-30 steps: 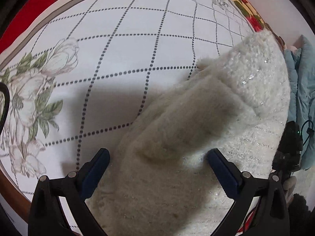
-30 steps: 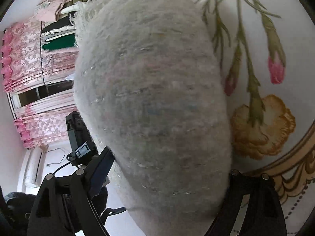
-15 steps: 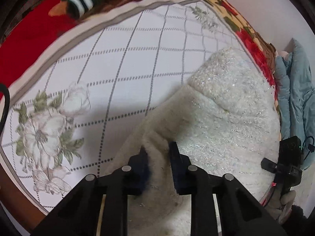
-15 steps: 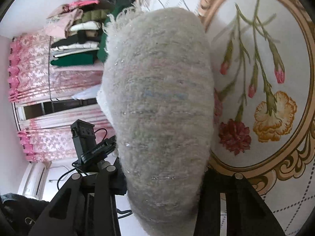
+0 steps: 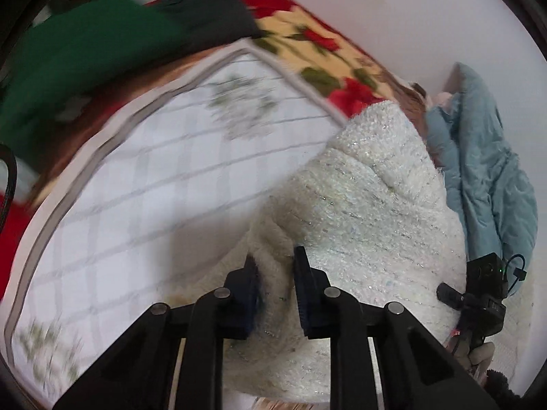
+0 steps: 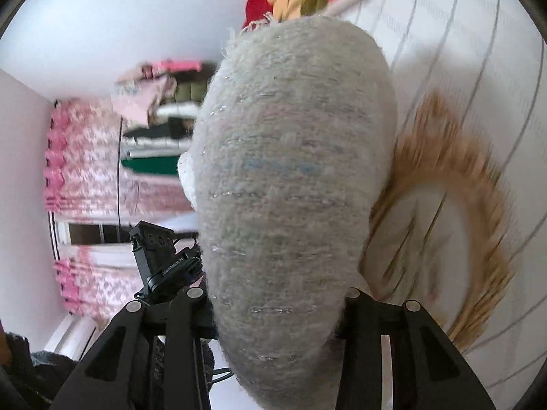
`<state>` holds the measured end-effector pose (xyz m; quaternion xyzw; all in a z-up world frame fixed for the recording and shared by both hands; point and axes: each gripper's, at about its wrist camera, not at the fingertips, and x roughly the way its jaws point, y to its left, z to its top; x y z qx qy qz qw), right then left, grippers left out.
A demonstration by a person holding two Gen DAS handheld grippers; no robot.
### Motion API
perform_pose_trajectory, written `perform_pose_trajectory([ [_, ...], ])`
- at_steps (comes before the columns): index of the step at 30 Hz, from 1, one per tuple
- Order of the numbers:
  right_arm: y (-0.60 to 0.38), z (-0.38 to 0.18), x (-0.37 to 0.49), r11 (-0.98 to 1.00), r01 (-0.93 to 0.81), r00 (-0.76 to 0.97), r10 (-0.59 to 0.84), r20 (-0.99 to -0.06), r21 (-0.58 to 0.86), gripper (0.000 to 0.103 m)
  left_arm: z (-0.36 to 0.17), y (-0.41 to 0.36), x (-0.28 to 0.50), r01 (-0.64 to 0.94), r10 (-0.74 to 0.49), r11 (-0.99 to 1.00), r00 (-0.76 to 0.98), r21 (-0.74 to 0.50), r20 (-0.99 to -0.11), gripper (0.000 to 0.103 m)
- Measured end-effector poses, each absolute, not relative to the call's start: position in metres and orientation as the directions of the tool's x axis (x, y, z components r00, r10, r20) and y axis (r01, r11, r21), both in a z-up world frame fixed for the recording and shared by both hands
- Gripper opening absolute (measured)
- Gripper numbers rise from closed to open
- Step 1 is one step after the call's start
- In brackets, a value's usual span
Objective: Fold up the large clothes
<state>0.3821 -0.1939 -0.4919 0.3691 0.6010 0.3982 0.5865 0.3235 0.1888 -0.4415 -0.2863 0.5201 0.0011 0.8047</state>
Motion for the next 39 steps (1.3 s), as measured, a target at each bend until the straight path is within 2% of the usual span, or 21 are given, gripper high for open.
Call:
perform_pose_trajectory([
  [7, -0.308, -0.511, 0.533, 0.445, -0.021, 0.045, 0.895, -0.443, 0.896, 0.042, -0.480, 0.118, 0.475, -0.196, -0.395, 0.836, 0.432, -0.512, -0.811, 0.016],
  [9, -0.340, -0.526, 0.576, 0.446, 0.004, 0.049, 0.894, -0.445, 0.895, 0.042, -0.497, 0.094, 0.512, -0.177, -0.405, 0.844, 0.406, -0.506, -0.819, 0.016],
  [14, -0.393, -0.566, 0.645, 0.519, 0.073, 0.034, 0.852, -0.522, 0.852, 0.046, -0.528, 0.048, 0.562, -0.139, -0.376, 0.888, 0.326, -0.437, -0.867, 0.017],
  [17, -0.405, -0.585, 0.659, 0.560, 0.097, -0.001, 0.827, -0.562, 0.823, 0.055, -0.538, 0.037, 0.570, -0.132, -0.337, 0.914, 0.286, -0.385, -0.897, 0.026],
  [19, -0.411, -0.591, 0.662, 0.591, 0.093, -0.021, 0.806, -0.592, 0.801, 0.066, -0.536, 0.033, 0.568, -0.125, -0.306, 0.928, 0.276, -0.350, -0.911, 0.029],
  [20, -0.417, -0.593, 0.664, 0.612, 0.087, -0.028, 0.791, -0.612, 0.786, 0.068, -0.533, 0.032, 0.566, -0.123, -0.289, 0.935, 0.276, -0.332, -0.917, 0.033],
  [22, -0.426, -0.592, 0.655, 0.684, 0.072, -0.032, 0.729, -0.684, 0.726, 0.079, -0.528, 0.034, 0.561, -0.128, -0.254, 0.945, 0.288, -0.299, -0.923, 0.042],
  [25, -0.422, -0.563, 0.640, 0.808, -0.003, 0.024, 0.589, -0.807, 0.589, 0.083, -0.514, 0.030, 0.549, -0.104, -0.173, 0.971, 0.323, -0.216, -0.930, 0.079],
  [26, -0.421, -0.551, 0.634, 0.851, -0.030, 0.051, 0.525, -0.849, 0.524, 0.083, -0.508, 0.028, 0.542, -0.097, -0.138, 0.979, 0.331, -0.180, -0.934, 0.103],
  [28, -0.407, -0.522, 0.615, 0.935, -0.072, 0.122, 0.353, -0.928, 0.346, 0.083, -0.495, 0.022, 0.531, -0.089, -0.070, 0.990, 0.347, -0.108, -0.935, 0.103],
  [31, -0.392, -0.479, 0.580, 0.993, -0.061, 0.226, 0.112, -0.968, 0.101, 0.083, -0.471, 0.016, 0.512, -0.096, 0.006, 0.995, 0.369, -0.032, -0.929, 0.103],
  [35, -0.333, -0.410, 0.520, 0.999, -0.004, 0.310, -0.035, -0.950, -0.039, 0.083, -0.427, 0.011, 0.481, -0.121, 0.037, 0.993, 0.402, -0.012, -0.915, 0.103],
  [39, -0.295, -0.341, 0.455, 0.994, 0.064, 0.378, -0.110, -0.919, -0.092, 0.083, -0.371, 0.003, 0.447, -0.109, 0.045, 0.994, 0.457, -0.006, -0.889, 0.103],
])
